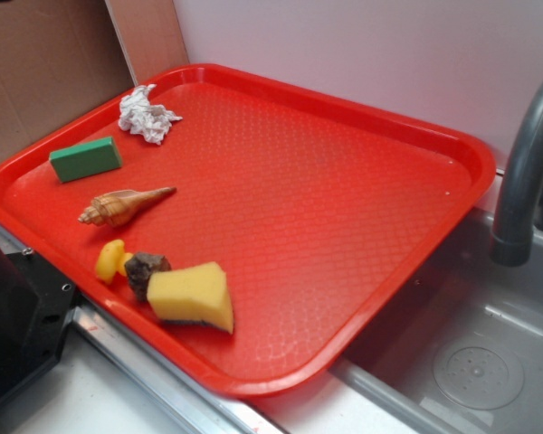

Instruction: Grab the green block.

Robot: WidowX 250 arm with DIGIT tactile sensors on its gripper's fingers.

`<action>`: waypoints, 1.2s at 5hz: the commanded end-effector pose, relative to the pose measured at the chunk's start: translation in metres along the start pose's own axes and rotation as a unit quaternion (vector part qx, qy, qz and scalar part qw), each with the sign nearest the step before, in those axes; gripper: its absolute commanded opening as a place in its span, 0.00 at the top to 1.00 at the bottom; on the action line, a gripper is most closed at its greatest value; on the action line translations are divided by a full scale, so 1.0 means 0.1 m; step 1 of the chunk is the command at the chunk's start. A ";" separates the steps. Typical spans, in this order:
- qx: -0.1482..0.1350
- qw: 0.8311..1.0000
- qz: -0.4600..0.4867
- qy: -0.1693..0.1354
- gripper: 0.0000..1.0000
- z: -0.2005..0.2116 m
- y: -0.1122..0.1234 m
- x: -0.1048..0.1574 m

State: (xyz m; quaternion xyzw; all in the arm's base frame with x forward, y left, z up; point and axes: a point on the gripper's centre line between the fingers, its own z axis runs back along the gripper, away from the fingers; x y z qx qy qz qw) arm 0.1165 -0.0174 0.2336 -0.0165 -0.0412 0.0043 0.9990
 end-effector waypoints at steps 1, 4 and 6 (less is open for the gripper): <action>-0.012 0.989 -0.148 0.020 0.00 -0.64 0.89 0.58; 0.014 0.965 -0.260 -0.019 0.00 -1.16 1.38 0.57; 0.001 0.967 -0.253 0.010 0.00 -1.57 1.56 0.64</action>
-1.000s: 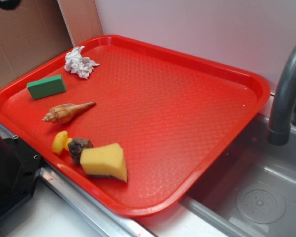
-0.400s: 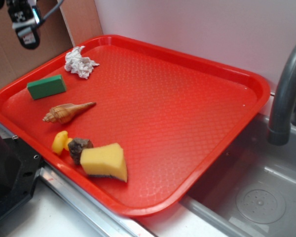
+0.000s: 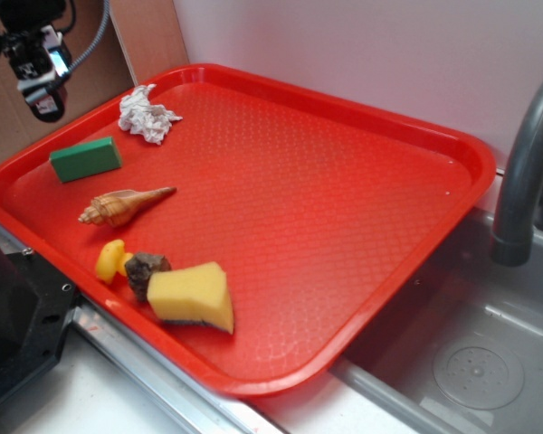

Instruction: Grab the green block.

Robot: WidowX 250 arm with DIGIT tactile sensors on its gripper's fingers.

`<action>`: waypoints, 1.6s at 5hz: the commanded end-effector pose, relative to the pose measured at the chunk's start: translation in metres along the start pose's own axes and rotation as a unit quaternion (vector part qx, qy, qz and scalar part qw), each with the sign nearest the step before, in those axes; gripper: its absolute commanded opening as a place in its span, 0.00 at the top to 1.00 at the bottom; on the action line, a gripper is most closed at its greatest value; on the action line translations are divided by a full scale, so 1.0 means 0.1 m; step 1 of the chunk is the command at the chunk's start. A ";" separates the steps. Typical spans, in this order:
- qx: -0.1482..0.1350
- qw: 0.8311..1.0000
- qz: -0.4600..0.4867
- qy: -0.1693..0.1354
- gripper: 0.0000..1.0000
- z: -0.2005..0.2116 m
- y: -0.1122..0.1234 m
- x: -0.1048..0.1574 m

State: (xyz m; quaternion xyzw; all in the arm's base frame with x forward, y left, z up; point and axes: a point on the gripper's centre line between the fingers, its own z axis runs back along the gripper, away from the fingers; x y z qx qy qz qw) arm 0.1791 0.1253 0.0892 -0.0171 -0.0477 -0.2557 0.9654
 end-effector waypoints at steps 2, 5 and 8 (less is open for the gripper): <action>0.027 0.999 -0.009 0.039 0.00 -0.39 -0.02 0.07; 0.040 0.997 -0.004 0.059 1.00 -0.65 -0.07 0.12; 0.066 0.995 0.061 0.039 1.00 -0.01 -0.42 0.38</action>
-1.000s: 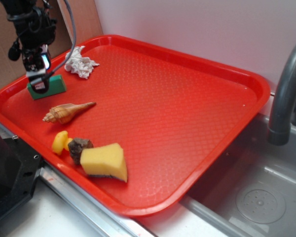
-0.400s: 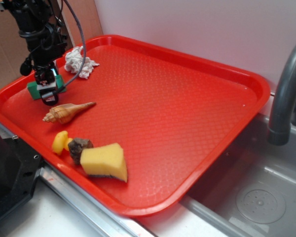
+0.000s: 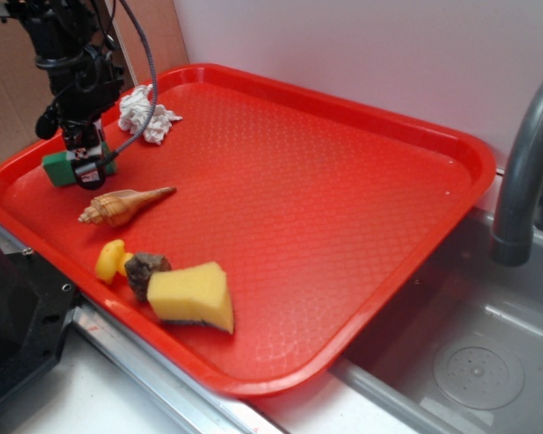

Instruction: Grab the green block.

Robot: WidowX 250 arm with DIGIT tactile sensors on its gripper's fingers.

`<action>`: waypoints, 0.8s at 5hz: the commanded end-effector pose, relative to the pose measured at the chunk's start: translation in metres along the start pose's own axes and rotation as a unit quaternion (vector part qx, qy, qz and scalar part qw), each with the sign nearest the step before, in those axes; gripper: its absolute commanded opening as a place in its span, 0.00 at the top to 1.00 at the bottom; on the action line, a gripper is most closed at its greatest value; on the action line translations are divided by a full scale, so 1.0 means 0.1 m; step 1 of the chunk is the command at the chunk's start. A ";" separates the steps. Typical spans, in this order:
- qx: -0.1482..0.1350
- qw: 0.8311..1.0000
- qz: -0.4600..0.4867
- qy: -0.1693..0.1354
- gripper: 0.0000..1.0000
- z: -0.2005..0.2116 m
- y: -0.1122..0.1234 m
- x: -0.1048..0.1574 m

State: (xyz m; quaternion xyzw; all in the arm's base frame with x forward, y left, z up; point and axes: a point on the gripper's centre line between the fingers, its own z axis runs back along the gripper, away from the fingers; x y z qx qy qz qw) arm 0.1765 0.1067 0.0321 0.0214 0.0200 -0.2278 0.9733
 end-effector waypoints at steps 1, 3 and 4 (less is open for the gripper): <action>-0.010 0.995 0.081 -0.052 1.00 1.19 -0.53 0.56; -0.049 0.976 0.210 -0.033 1.00 1.86 -0.53 0.70; -0.032 0.969 0.242 -0.040 1.00 1.88 -0.45 0.67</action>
